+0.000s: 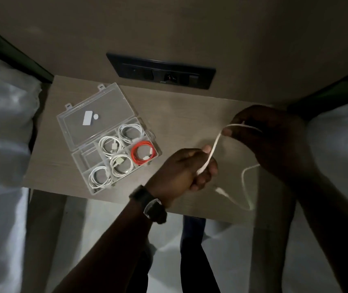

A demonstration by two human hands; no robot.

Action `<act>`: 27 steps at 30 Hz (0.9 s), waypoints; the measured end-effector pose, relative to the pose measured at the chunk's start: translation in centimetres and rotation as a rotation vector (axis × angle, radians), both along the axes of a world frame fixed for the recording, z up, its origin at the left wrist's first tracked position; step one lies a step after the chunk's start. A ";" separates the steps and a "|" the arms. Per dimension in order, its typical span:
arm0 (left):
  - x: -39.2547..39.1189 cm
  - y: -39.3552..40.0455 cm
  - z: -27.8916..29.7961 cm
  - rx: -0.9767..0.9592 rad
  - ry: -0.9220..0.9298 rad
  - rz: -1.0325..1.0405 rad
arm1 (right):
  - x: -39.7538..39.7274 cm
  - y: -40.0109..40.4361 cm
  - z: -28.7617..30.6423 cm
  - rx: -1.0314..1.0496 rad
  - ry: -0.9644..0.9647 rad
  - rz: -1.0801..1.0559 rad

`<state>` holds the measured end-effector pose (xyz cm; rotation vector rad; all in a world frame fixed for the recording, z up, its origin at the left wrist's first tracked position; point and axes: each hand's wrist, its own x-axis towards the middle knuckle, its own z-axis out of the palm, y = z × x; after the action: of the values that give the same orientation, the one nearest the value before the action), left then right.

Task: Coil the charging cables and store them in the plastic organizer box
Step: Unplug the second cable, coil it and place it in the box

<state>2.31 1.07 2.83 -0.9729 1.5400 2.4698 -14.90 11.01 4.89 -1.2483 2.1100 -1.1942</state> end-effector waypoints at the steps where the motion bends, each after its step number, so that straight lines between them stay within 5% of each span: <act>1: -0.1 0.1 0.3 0.157 0.048 0.019 | 0.0 -0.6 -0.4 0.021 -0.036 -0.058; 4: -0.6 -0.8 1.5 0.675 0.298 0.178 | 1.3 -1.2 -2.2 0.156 -0.012 -0.074; 7: -1.0 -3.0 2.1 0.786 0.532 0.486 | 4.5 0.4 -4.2 0.323 -0.032 0.148; 12: -0.3 -7.7 1.1 0.297 0.300 0.798 | 9.0 5.0 -5.3 0.461 -0.133 0.288; 15: 0.0 -5.6 -0.7 -0.301 0.028 0.559 | 7.3 4.8 -3.6 0.349 -0.127 0.276; 19: 0.7 -1.9 -2.2 -0.541 -0.036 0.089 | 4.2 2.7 -2.0 0.123 -0.393 0.004; 22: -0.2 0.4 -1.4 -0.299 -0.049 0.009 | 3.0 1.1 -2.0 0.091 -0.432 -0.129; 27: -1.3 0.5 0.4 0.462 0.070 0.129 | 2.9 0.0 -4.0 0.128 -0.230 -0.227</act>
<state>1.04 1.60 3.28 -0.9300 0.8699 2.7869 -11.96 11.06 0.93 -0.7915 2.1564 -1.2083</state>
